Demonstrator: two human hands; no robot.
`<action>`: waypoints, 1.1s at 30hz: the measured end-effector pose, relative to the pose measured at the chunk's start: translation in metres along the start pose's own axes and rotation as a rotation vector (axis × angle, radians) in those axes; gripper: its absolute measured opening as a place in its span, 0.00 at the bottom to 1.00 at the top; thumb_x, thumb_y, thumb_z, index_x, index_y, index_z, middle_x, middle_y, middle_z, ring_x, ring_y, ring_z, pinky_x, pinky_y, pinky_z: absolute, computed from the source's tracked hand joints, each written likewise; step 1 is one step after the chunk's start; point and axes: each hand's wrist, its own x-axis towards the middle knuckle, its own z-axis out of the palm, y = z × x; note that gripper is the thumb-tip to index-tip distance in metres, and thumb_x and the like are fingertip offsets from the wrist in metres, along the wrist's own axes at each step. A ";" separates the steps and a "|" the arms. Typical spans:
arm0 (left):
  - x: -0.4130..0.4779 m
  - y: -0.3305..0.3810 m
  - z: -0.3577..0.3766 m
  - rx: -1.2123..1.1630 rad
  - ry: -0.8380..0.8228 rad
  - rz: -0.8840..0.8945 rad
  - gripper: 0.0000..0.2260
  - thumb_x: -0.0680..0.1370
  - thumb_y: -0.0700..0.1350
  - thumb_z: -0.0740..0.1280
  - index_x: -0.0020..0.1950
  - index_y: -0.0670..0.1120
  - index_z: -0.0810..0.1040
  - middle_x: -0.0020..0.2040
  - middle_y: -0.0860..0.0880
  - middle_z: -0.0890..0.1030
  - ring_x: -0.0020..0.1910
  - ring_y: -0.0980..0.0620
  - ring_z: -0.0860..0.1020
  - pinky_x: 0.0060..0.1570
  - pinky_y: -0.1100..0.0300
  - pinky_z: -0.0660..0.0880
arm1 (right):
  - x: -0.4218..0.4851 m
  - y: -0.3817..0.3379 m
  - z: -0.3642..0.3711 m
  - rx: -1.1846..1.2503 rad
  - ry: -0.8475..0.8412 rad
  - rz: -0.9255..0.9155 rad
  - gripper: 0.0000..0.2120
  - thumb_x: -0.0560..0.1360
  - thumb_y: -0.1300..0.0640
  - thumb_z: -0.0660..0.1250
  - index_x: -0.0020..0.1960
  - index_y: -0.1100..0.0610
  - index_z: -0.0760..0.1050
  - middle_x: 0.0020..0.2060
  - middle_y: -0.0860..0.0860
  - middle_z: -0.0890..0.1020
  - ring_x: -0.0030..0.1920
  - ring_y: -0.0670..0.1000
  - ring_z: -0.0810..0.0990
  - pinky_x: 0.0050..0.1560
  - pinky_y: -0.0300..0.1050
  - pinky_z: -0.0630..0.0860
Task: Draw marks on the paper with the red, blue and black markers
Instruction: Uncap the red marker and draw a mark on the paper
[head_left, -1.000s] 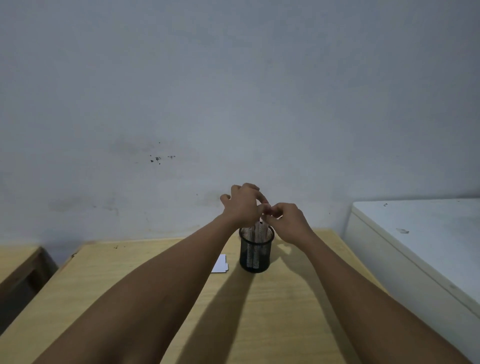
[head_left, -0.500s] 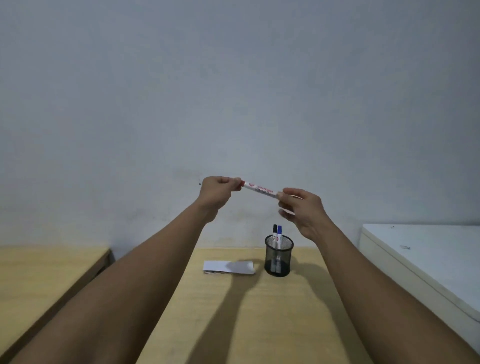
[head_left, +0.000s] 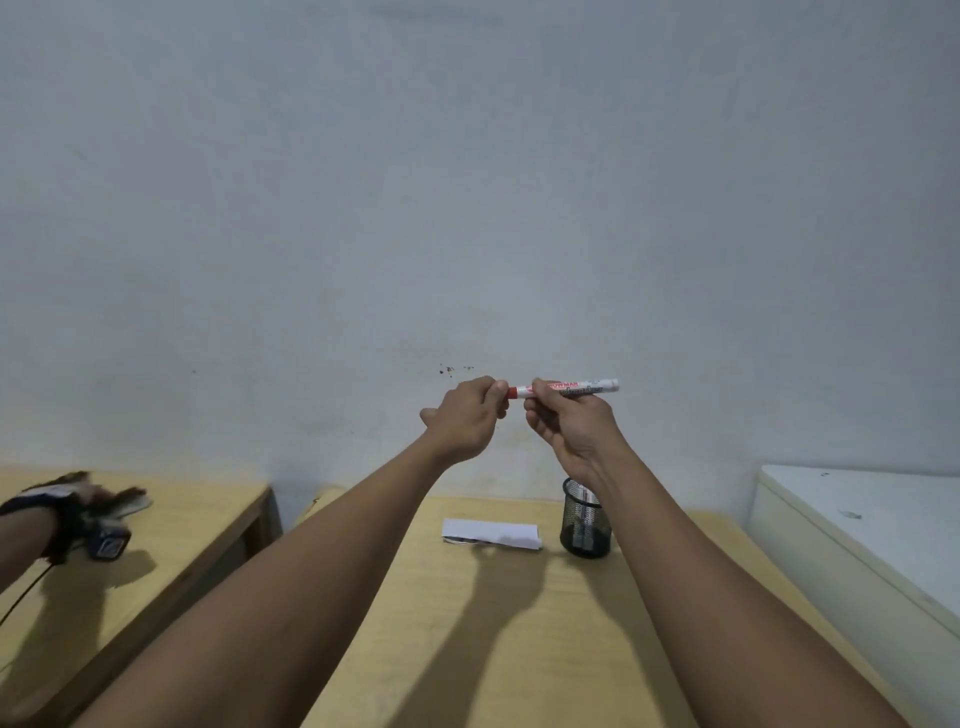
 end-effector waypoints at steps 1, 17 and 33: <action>0.000 0.001 0.001 0.063 0.027 -0.009 0.21 0.84 0.54 0.49 0.45 0.47 0.78 0.38 0.55 0.78 0.42 0.54 0.75 0.55 0.48 0.64 | 0.001 0.002 0.000 0.001 -0.005 -0.006 0.02 0.77 0.65 0.72 0.48 0.64 0.81 0.38 0.56 0.83 0.34 0.48 0.83 0.38 0.38 0.82; 0.025 -0.073 0.021 -0.302 -0.255 -0.240 0.20 0.85 0.51 0.51 0.46 0.41 0.75 0.42 0.47 0.79 0.38 0.49 0.72 0.43 0.61 0.69 | 0.035 0.061 -0.023 -0.153 -0.111 -0.023 0.03 0.78 0.68 0.70 0.50 0.64 0.81 0.46 0.59 0.84 0.46 0.53 0.83 0.56 0.46 0.83; 0.031 -0.216 0.052 0.285 -0.169 -0.368 0.03 0.71 0.45 0.72 0.41 0.54 0.84 0.35 0.62 0.79 0.47 0.53 0.77 0.51 0.52 0.64 | 0.081 0.167 -0.050 -0.393 -0.049 0.108 0.05 0.75 0.70 0.72 0.46 0.62 0.80 0.40 0.59 0.84 0.42 0.55 0.82 0.46 0.43 0.85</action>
